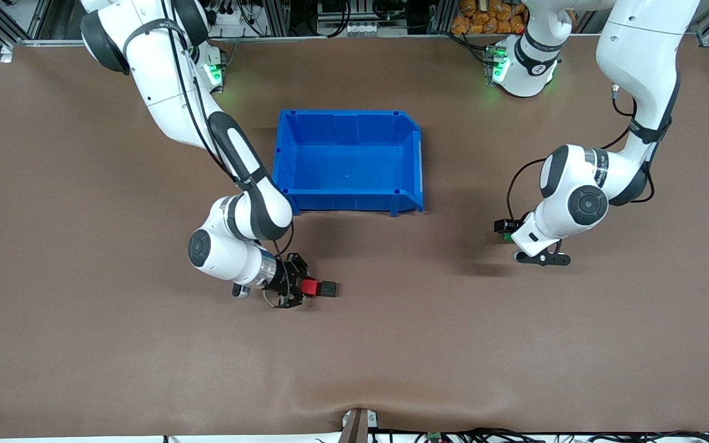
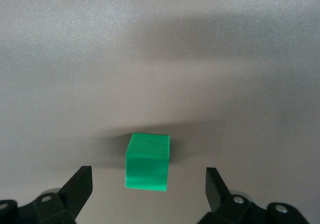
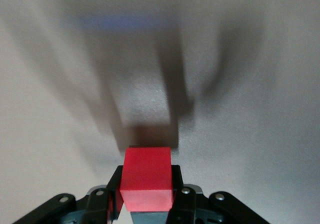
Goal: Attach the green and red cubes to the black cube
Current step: 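Place the red cube against the black cube, then withdraw the right gripper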
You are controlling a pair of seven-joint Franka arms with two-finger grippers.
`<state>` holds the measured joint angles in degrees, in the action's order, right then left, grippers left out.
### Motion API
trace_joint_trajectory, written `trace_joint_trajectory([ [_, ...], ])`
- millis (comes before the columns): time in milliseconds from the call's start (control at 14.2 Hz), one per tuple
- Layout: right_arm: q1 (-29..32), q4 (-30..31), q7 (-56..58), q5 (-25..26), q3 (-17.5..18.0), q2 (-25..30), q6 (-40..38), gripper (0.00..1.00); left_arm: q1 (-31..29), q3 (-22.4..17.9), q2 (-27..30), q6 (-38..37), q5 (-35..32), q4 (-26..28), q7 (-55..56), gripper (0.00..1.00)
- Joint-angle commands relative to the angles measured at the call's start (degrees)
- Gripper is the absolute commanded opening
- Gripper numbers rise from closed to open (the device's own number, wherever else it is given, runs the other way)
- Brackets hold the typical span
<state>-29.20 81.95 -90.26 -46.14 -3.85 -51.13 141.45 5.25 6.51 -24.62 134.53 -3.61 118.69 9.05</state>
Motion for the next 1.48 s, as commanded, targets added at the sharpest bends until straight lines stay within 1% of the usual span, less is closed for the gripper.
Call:
trace_joint_trajectory([
  [0, -0.5, -1.36, -0.71, -1.06, 0.16, -1.25, 0.84, 0.0, 0.11, -0.1, -0.16, 2.39, -0.87, 1.02, -0.35, 1.0],
  [70, -1.11, -1.36, -0.88, -0.97, 0.16, -1.43, 1.1, 0.16, 0.2, -0.01, -0.43, 3.36, -0.87, 1.54, -0.35, 1.0],
  [141, -1.12, -1.27, -0.71, -0.63, 0.07, -1.34, 1.02, 0.67, 0.28, -0.01, -0.43, 4.59, -0.87, 1.9, -0.35, 1.0],
  [211, -1.21, -1.27, -0.71, 0.07, -0.01, -1.25, 1.02, 1.0, 0.2, -0.01, -0.43, 4.95, -0.87, 2.34, -0.35, 1.0],
  [493, 0.63, -1.27, -0.53, 0.52, -0.36, 1.82, -0.04, 1.0, 0.28, -0.1, -0.78, 5.21, -0.87, 2.6, -0.35, 1.0],
  [634, 1.86, -1.27, -0.27, 1.04, -2.03, 4.18, -2.31, 1.0, 0.29, -0.1, -0.96, 5.21, -0.87, 2.6, -0.35, 1.0],
  [705, 2.22, -1.27, -0.27, 3.66, -2.99, 5.42, -6.24, 1.0, 0.37, -0.1, -1.13, 5.21, -0.87, 2.52, -0.35, 1.0],
  [775, 2.48, -1.88, -0.27, 7.69, -4.13, 6.04, -12.02, 1.0, 0.37, -0.1, -1.48, 5.3, -0.87, 2.52, -0.35, 1.0],
  [916, 4.58, -5.21, 2.43, 14.55, -6.6, 9.46, -25.03, 1.0, 0.46, -0.1, -1.75, 6.0, -0.87, 2.52, -0.26, 1.0],
  [987, 6.59, -5.83, 7.15, 15.11, -6.78, 10.43, -30.22, 1.0, 0.55, -0.1, -2.01, 6.0, -0.87, 2.52, -0.26, 1.0],
  [1057, 8.53, -6.45, 11.98, 15.46, -6.69, 12.53, -34.8, 1.0, 0.55, -0.1, -2.28, 6.18, -0.87, 2.52, -0.26, 1.0],
  [1128, 9.42, -6.8, 16.99, 16.42, -6.96, 15.42, -38.32, 1.0, 0.55, -0.1, -2.54, 6.7, -0.87, 2.52, -0.26, 1.0],
  [1198, 10.56, -6.89, 22.7, 18.43, -7.13, 17.71, -40.62, 1.0, 0.55, -0.1, -2.63, 6.71, -0.87, 2.52, -0.35, 1.0],
  [1410, 14.08, -6.89, 34.59, 26.07, -7.04, 23.43, -47.74, 1.0, 0.46, -0.1, -2.63, 6.79, -1.4, 2.43, -0.35, 1.0],
])
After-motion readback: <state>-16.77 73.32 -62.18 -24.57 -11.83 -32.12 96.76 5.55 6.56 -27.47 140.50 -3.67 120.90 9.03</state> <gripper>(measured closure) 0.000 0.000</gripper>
